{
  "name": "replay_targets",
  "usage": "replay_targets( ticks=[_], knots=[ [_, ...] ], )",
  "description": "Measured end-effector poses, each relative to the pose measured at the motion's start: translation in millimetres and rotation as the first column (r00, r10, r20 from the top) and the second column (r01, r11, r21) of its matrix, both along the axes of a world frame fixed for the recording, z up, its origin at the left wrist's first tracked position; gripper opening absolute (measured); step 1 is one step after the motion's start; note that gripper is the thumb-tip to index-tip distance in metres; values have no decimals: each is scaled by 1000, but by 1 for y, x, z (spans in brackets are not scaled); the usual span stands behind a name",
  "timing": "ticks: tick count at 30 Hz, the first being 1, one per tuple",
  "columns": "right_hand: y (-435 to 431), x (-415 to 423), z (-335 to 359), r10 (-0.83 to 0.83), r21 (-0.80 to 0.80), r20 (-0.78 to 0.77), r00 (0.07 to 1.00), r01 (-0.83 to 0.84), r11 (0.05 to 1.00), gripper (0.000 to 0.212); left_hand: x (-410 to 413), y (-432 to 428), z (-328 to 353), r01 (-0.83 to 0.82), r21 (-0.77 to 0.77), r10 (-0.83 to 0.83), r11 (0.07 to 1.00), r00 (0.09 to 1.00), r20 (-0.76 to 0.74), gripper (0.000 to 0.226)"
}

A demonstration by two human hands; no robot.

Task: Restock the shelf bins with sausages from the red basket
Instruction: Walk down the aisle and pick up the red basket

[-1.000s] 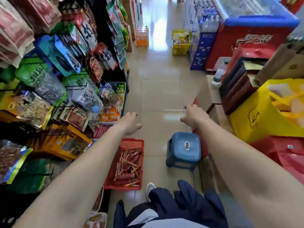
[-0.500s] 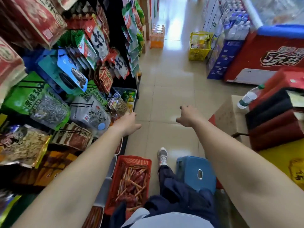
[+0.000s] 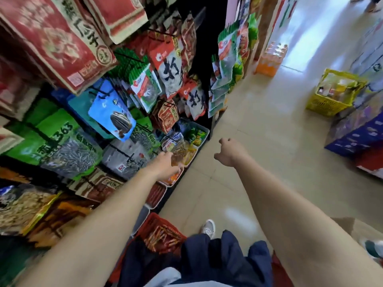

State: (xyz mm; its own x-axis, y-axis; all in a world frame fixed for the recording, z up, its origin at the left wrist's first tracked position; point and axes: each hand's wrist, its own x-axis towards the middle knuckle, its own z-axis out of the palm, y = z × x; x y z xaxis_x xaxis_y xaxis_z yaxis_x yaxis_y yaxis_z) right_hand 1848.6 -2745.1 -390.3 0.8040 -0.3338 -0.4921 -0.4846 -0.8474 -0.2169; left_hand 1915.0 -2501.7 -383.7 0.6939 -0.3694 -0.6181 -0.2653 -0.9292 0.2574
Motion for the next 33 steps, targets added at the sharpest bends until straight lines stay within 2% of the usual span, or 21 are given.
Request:
replay_targets(
  ticks=[7, 11, 16, 18, 21, 27, 30, 33],
  knots=[
    [6, 39, -17, 229, -40, -71, 971, -232, 972, 59, 6, 5, -3, -150, 18, 150, 989, 989, -1, 77],
    [27, 64, -24, 422, -22, -109, 900, -426, 904, 63, -10, 16, -16, -289, 45, 288, 956, 957, 8, 74],
    [66, 84, -26, 675, 6, -139, 724, -681, 732, 67, -48, 31, -22, -609, 14, 609, 793, 793, -11, 61],
    [86, 82, -25, 739, 26, -154, 656, -745, 666, 68, -74, 40, -19, -687, 12, 687, 727, 727, -12, 61],
    [120, 75, -25, 810, 65, -130, 572, -810, 583, 66, -111, 65, -17, -756, 29, 756, 654, 654, -21, 68],
    [194, 32, -38, 870, 127, -77, 487, -860, 493, 68, -181, 135, -42, -829, 106, 836, 549, 547, -48, 73],
    [229, 7, -69, 887, 129, -97, 452, -878, 461, 63, -211, 170, -71, -834, 101, 840, 543, 540, -53, 70],
    [270, -18, -122, 886, 134, -118, 448, -877, 461, 61, -235, 210, -129, -836, 84, 839, 543, 543, -17, 68]
  ],
)
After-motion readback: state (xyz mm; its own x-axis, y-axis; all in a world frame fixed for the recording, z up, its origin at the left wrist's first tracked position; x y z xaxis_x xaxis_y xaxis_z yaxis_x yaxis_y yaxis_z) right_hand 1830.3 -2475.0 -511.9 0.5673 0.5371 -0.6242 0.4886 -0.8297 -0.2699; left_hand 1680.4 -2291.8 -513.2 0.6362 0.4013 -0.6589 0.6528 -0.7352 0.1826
